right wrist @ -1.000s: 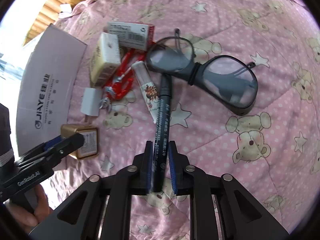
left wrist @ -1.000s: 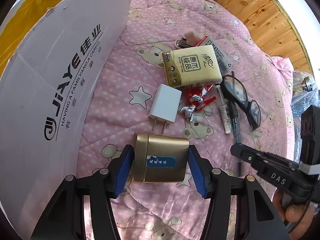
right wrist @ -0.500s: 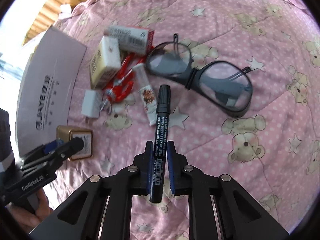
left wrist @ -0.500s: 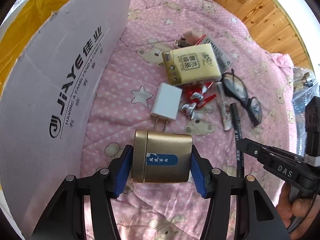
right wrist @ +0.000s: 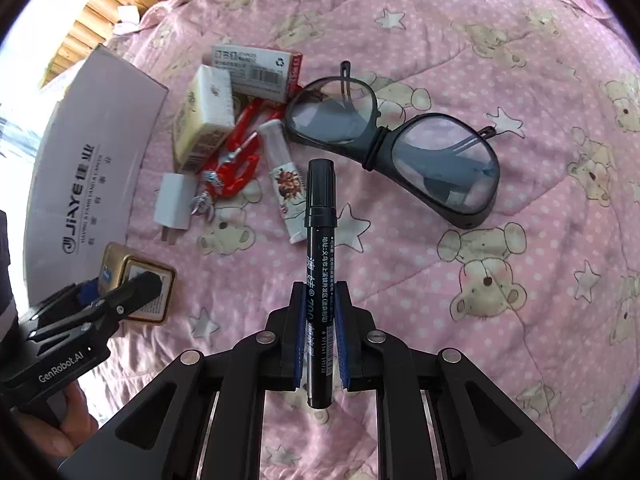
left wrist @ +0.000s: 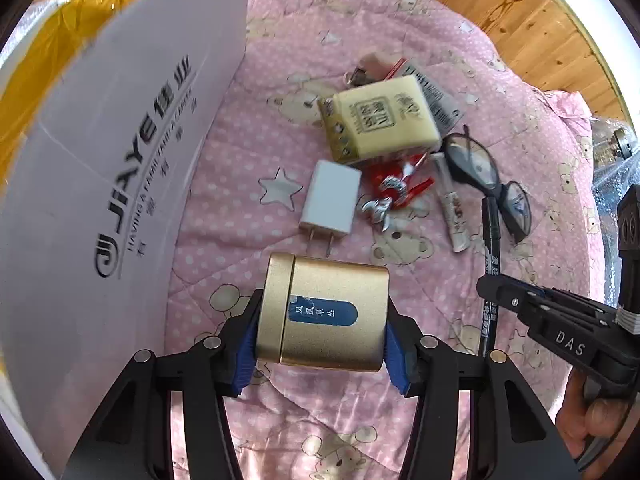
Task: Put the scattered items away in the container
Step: 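Carry the gold tin and black marker over the white box with both tools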
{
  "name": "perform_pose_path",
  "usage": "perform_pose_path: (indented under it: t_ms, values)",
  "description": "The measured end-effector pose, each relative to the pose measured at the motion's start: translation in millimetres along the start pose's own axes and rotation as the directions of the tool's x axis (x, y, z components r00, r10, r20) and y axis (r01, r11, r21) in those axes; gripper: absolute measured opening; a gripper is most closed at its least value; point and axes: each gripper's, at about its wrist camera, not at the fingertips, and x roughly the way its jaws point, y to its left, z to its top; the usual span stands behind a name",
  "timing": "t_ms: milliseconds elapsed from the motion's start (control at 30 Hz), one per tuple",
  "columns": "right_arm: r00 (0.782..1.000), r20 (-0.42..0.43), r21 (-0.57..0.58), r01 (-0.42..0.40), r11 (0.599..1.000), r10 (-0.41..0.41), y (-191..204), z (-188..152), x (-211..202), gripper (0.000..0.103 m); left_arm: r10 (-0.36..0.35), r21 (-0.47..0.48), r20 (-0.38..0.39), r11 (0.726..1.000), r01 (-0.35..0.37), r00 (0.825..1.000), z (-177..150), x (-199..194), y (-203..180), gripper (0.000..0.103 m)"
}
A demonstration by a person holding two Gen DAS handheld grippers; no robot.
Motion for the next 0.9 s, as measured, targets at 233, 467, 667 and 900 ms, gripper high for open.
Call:
perform_pose_path:
  t_ms: [233,467,667,900]
  values:
    - [0.999,0.022,0.002,-0.025,1.0,0.025,10.2,-6.2,-12.9,0.014,-0.008,0.032,0.035,0.999,0.007,0.999,-0.1,-19.7,-14.6,0.054]
    - [0.998,0.045,0.003,-0.044,0.999,0.044,21.5,-18.8,-29.9,0.014,-0.022,0.052,0.067,0.998,0.019,0.998,-13.7,-48.6,-15.0,0.054]
    - [0.995,0.068,0.006,-0.075,0.997,0.075,32.6,-29.0,-40.3,0.014,-0.035,0.059,0.091,0.998,0.03,0.995,-22.0,-69.4,-16.4,0.054]
    - [0.99,0.092,-0.013,-0.109,0.994,0.109,53.8,-39.6,-47.6,0.014,-0.035,0.064,0.12,0.998,0.028,0.992,-32.7,-94.4,-20.6,0.054]
